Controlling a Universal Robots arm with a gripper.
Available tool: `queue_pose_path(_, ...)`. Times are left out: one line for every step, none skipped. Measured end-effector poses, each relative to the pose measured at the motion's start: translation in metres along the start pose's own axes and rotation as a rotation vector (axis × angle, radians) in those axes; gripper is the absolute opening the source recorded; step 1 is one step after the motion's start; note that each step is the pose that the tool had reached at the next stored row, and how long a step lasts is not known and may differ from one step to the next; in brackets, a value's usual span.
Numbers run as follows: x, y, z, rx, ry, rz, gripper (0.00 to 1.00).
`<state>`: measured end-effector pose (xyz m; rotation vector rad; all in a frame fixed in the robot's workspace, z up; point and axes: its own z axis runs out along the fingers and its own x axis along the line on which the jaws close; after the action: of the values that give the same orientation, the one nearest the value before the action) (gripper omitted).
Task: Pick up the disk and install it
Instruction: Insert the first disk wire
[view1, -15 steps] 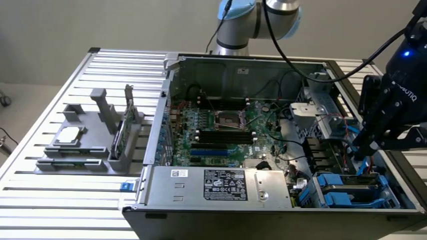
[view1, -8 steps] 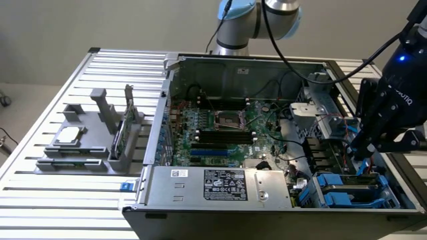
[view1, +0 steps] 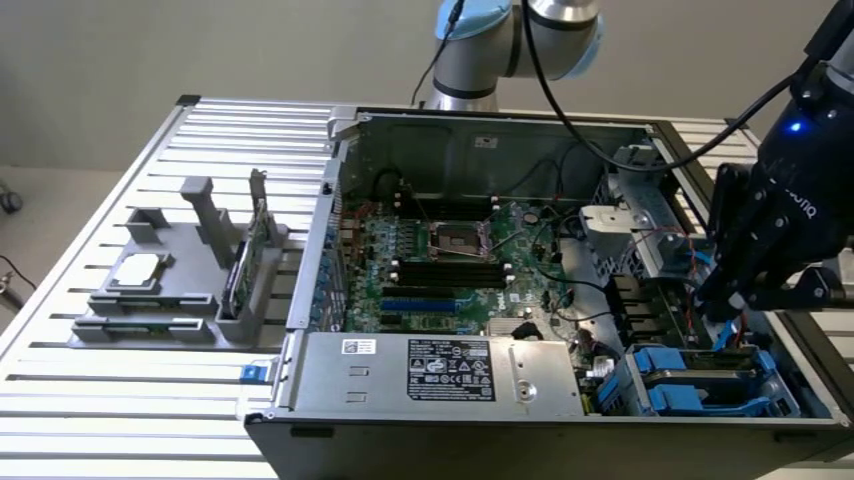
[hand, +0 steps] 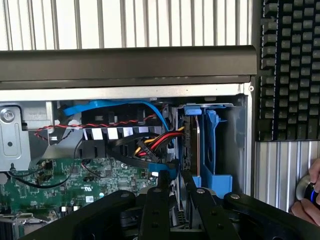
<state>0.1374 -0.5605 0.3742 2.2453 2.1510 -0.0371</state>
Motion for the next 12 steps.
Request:
queue_pose_path(0.0000,0.0000,0.0006,0.0000,-0.0001,0.000,0.25)
queue_pose_path(0.0001,0.0000,0.0012,0.0000,-0.0001,0.000,0.25)
queue_pose_path(0.0001,0.0000,0.0019,0.0000,0.0000,0.000,0.25)
queue_pose_path(0.0002,0.0000,0.0025,0.0000,0.0000,0.000,0.25)
queue_pose_path(0.0002,0.0000,0.0029,0.0000,-0.0002,0.000,0.25)
queue_pose_path(0.0002,0.0000,0.0035,0.0000,-0.0001,0.000,0.25)
queue_pose_path(0.0002,0.0000,0.0041,0.0000,0.0000,0.000,0.25)
queue_pose_path(0.0003,0.0000,0.0045,0.0000,0.0000,0.000,0.25)
queue_pose_path(0.0003,-0.0001,0.0050,0.0000,0.0001,0.000,0.25)
queue_pose_path(0.0003,0.0000,0.0053,0.0000,-0.0001,0.000,0.25)
queue_pose_path(0.0004,-0.0001,0.0056,0.0000,-0.0001,0.000,0.25)
queue_pose_path(0.0004,-0.0001,0.0059,0.0000,-0.0001,0.000,0.22)
